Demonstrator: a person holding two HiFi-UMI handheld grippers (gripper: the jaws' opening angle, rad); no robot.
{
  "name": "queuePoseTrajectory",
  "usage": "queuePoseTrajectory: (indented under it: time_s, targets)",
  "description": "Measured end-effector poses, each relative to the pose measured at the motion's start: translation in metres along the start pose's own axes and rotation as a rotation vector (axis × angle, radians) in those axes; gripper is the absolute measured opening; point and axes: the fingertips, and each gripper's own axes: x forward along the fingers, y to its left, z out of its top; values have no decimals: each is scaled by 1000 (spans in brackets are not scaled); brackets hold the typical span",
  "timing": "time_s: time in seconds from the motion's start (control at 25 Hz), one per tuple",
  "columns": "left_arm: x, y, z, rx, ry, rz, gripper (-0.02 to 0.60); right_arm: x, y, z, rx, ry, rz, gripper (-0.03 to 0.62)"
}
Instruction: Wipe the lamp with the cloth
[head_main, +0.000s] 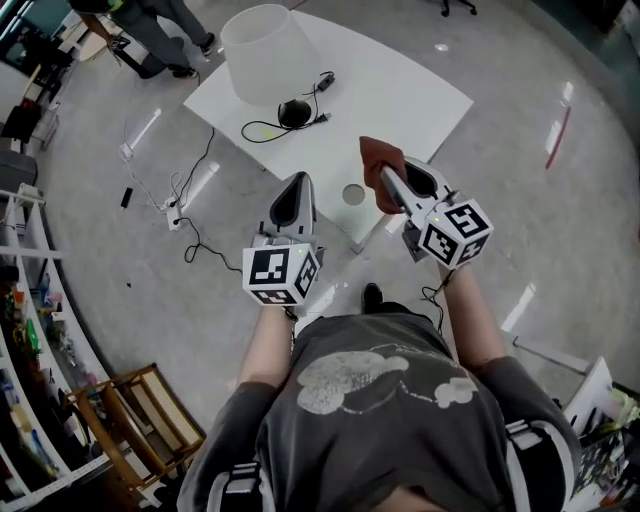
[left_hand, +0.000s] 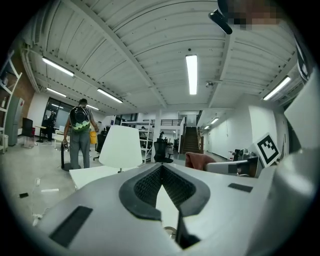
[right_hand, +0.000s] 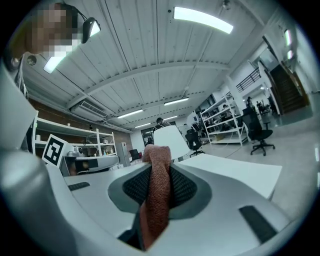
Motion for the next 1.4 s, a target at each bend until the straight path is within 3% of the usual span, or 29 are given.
queuePoseTrajectory:
  time_s: [0.24,0.56,0.88,1.12,1.4]
  targets:
    - [18,12,5,-9,-17,11,8,24,-17,12,-1,-4,-3,86]
    - [46,35,20,-29,-64,-67,8,55,-24,27,-27,-26,-50,86]
    - [55,41,20,-23,-62,-103,8,58,-32,23,-13,-40,-95,86]
    - [100,47,36,-1,-78,-42,8,92,-84,57,-23,-56,-50,86]
    - [128,61,78,30,-122,91,8,154,-112,121,-83,-55,104,86]
